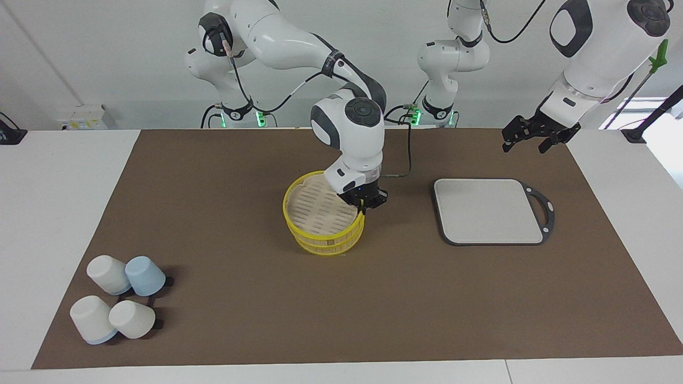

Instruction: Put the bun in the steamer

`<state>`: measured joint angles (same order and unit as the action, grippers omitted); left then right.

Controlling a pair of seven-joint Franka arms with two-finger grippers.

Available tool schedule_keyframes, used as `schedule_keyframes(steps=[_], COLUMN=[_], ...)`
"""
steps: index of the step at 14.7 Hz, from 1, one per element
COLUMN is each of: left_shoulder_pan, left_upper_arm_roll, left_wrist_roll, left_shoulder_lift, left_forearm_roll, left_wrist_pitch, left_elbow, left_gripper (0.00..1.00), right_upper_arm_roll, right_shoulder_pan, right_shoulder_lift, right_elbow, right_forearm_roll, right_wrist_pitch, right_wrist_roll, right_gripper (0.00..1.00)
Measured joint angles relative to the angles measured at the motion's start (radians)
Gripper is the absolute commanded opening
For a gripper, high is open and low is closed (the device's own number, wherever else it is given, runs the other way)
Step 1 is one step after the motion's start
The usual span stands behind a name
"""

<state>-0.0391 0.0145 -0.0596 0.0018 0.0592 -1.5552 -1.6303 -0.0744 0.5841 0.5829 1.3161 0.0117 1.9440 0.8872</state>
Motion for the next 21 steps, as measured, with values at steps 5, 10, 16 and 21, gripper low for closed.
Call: schedule_keyframes(steps=[5,10,16,21], left_shoulder_pan=[0.0,0.0,0.0,0.0], left_upper_arm_roll=[0.0,0.002,0.003,0.003], left_wrist_roll=[0.0,0.0,0.0,0.0], left_shoulder_lift=[0.0,0.0,0.001,0.001], left_forearm_roll=[0.0,0.0,0.0,0.0], left_wrist_pitch=[-0.002,-0.005,-0.006,-0.007], left_elbow=[0.0,0.0,0.0,0.0], left_gripper=[1.0,1.0,1.0,1.0], right_upper_arm_roll=[-0.004,-0.004,-0.002,0.008], right_shoulder_pan=[0.01,0.018,0.012,-0.116], right_shoulder_lift=[-0.011,-0.021,-0.039,-0.132], right_elbow=[0.024,0.057,0.079,0.075], right_forearm_roll=[0.0,0.0,0.0,0.003], right_wrist_pitch=[0.008,0.047,0.059,-0.034], right_wrist_roll=[0.0,0.003,0.006,-0.198], right_gripper=[0.0,0.0,1.0,1.0])
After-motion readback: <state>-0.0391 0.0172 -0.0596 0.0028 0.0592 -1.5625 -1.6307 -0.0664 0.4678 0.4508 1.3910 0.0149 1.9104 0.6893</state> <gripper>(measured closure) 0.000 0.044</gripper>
